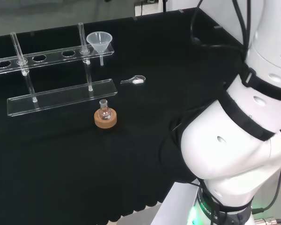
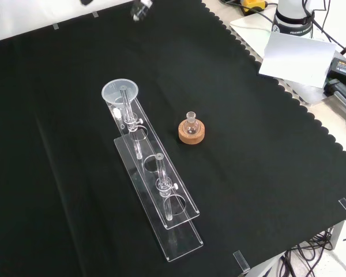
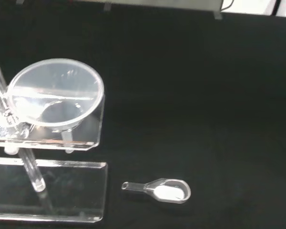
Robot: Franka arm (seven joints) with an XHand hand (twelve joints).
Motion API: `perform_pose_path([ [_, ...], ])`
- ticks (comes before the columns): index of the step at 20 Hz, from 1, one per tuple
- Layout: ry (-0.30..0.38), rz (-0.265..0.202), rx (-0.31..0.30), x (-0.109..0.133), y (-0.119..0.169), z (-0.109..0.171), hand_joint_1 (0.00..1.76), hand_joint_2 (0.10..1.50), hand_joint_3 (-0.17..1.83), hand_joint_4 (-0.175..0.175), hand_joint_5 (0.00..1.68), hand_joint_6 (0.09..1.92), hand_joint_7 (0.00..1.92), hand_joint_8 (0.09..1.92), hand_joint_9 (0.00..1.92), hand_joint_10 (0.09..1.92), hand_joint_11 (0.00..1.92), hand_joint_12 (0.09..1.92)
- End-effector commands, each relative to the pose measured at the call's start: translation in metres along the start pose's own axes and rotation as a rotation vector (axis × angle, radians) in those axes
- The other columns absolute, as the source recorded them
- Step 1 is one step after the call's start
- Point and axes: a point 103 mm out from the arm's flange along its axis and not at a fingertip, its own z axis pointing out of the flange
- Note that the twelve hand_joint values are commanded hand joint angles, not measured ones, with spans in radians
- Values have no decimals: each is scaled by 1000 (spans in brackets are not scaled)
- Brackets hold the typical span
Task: Pick up the funnel from the transparent funnel stand.
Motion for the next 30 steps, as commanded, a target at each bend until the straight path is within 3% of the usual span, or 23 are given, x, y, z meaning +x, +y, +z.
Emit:
perform_pose_path([
  [1,-14,-51,69,41,27,28,440,899,176,11,222,87,103,551,277,710,175,1388],
  [12,-44,-137,166,86,48,64,484,835,156,14,225,87,77,575,280,707,209,1382],
  [21,-81,-129,238,87,59,82,533,785,136,22,230,87,38,576,259,725,227,1400],
  [26,-56,-104,259,70,64,90,546,781,135,22,210,87,6,565,222,739,223,1404],
  [30,-72,-111,284,71,67,99,547,776,135,21,196,87,0,547,199,762,216,1407],
])
